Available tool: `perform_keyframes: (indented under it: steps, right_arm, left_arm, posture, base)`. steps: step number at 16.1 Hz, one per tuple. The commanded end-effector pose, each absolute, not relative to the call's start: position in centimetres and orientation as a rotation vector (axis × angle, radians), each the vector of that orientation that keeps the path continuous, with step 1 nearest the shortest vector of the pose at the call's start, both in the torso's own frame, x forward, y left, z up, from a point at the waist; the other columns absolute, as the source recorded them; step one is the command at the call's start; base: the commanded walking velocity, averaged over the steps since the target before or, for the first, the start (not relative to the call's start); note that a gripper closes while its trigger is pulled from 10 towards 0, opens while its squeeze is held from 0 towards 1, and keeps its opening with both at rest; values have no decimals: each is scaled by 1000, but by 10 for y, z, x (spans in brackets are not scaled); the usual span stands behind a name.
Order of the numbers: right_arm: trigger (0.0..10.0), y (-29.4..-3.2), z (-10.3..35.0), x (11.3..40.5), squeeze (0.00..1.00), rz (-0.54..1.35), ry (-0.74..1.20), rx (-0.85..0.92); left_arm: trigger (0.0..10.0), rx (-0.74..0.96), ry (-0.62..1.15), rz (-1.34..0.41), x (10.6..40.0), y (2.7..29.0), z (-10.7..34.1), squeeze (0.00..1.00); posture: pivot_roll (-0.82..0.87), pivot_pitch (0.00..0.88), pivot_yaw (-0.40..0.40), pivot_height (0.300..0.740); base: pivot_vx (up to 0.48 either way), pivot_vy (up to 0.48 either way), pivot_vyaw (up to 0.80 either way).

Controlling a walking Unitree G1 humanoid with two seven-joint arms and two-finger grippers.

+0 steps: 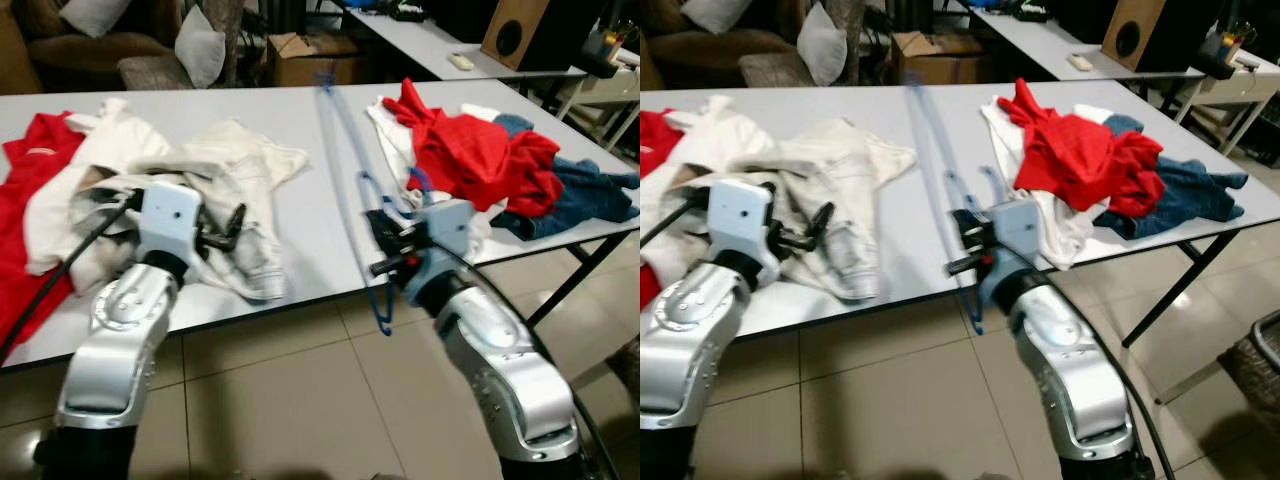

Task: Hang hanger

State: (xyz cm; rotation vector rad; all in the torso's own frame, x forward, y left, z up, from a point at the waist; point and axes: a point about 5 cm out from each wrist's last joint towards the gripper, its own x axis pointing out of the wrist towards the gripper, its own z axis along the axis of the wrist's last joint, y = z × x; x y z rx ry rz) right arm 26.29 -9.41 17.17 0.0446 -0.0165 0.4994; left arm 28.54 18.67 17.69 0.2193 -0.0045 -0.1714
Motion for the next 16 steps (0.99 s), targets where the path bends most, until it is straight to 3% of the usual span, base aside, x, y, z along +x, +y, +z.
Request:
perform_keyframes:
  steps: [1,5,7,10,16]
  right_arm:
    - [10000,-102,174,265,0,472,-32,18]
    - [10000,-99,175,263,0,497,-48,-13]
    - [10000,-101,176,264,0,468,-63,-43]
    - [10000,-108,173,268,0,398,-19,63]
    - [10000,-105,162,265,0,490,37,41]
  left_arm:
    - [10000,214,-9,-195,286,180,178,0]
    - [10000,221,-15,-209,288,177,180,0]
    - [10000,215,-32,-217,289,175,182,0]
    - [10000,215,-37,-199,291,172,179,0]
    - [10000,186,-8,-219,291,169,173,0]
  posture:
    - [-38,4,-62,740]
    - [-40,5,-56,740]
    - [-39,5,-57,740]
    - [-44,0,-55,740]
    - [-45,0,-60,740]
  base:
    - [0,289,800]
    - [0,290,800]
    - [0,0,0]
    - [0,-446,0]
    - [0,-42,0]
